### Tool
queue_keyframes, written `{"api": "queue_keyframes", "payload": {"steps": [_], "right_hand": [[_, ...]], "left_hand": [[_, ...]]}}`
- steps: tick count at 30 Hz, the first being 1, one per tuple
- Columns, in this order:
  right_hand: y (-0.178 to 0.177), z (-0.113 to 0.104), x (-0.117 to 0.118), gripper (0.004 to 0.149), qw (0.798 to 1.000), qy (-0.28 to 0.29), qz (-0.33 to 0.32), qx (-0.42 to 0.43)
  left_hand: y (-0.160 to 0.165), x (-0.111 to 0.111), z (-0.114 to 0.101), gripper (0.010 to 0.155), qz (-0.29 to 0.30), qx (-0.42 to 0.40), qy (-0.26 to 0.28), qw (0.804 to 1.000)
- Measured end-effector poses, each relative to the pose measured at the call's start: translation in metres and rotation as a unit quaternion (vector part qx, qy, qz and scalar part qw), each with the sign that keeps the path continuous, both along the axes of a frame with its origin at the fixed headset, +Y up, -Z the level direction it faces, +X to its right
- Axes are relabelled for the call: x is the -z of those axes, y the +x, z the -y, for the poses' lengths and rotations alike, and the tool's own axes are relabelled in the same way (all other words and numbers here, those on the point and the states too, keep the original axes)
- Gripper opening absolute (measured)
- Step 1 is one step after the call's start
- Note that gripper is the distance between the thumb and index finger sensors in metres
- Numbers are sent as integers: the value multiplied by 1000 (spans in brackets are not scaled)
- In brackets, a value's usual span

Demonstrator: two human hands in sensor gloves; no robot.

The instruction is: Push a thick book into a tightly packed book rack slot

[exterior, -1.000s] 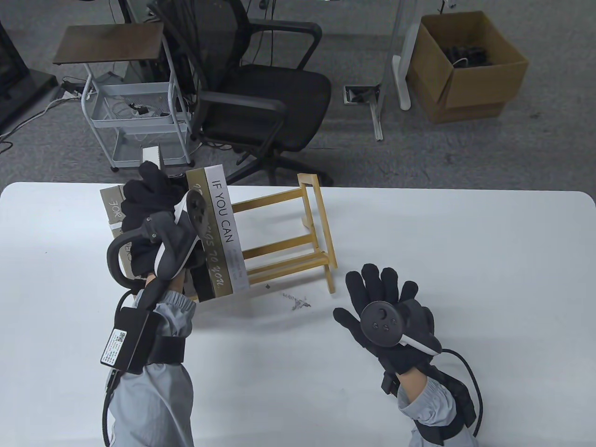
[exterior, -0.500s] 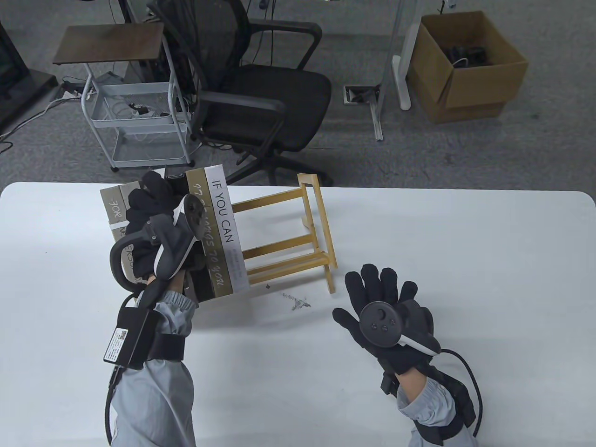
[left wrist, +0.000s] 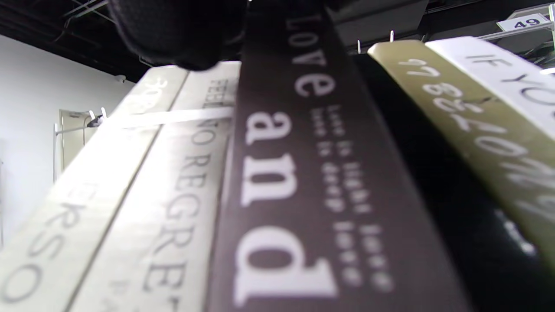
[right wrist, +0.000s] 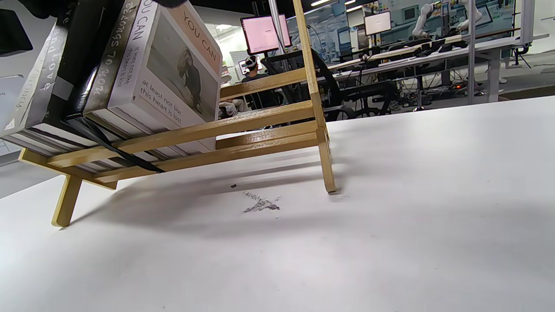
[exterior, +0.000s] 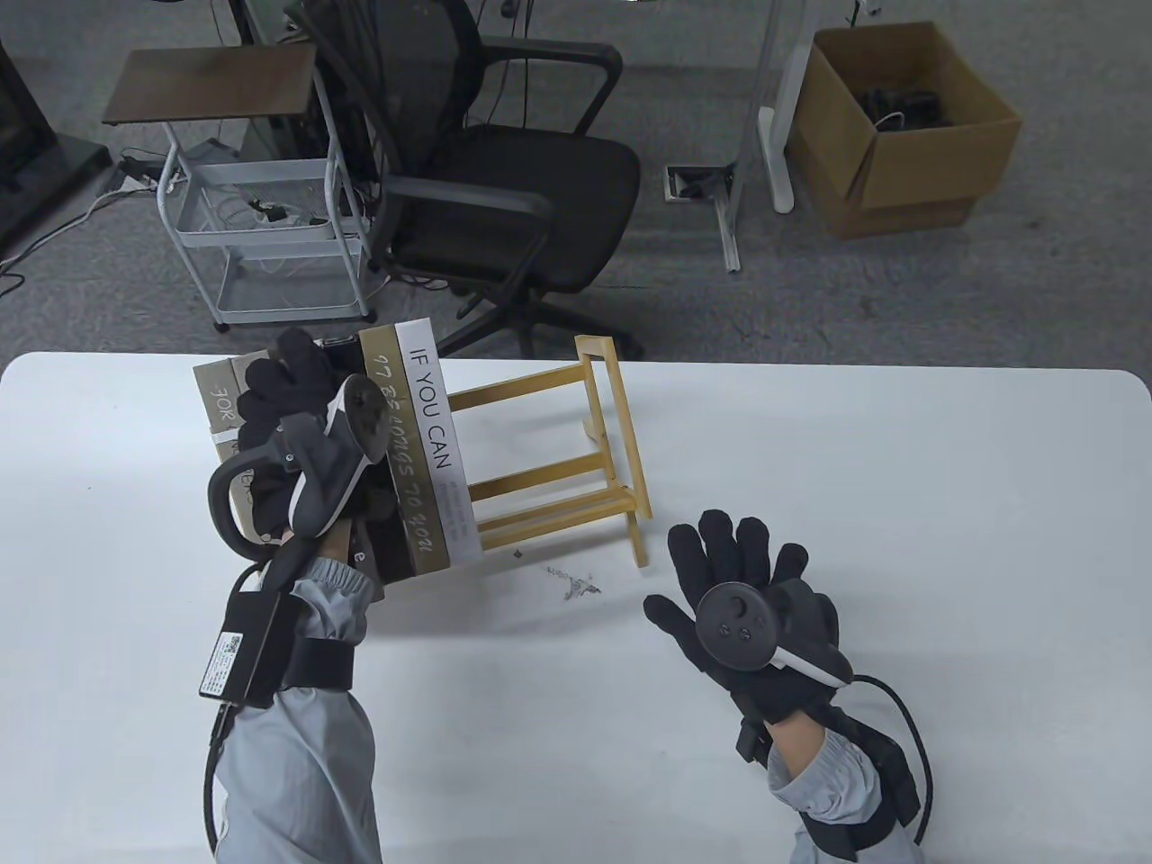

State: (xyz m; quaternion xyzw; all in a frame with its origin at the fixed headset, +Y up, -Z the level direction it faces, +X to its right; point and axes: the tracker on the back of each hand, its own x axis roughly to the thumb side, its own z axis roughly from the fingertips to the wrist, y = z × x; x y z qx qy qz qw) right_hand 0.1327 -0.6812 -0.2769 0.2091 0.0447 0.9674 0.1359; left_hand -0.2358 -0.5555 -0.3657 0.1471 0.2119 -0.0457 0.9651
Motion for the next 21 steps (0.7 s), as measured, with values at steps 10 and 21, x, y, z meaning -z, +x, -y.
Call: {"api": "queue_keyframes", "payload": {"steps": [10, 21], "right_hand": [[-1, 2, 1, 79, 1000, -5, 3, -8], [-1, 2, 2, 79, 1000, -5, 6, -9]], "left_hand": [[0, 9, -1, 53, 12, 10, -44, 999], [-7, 16, 6, 54, 16, -1, -54, 998]]}}
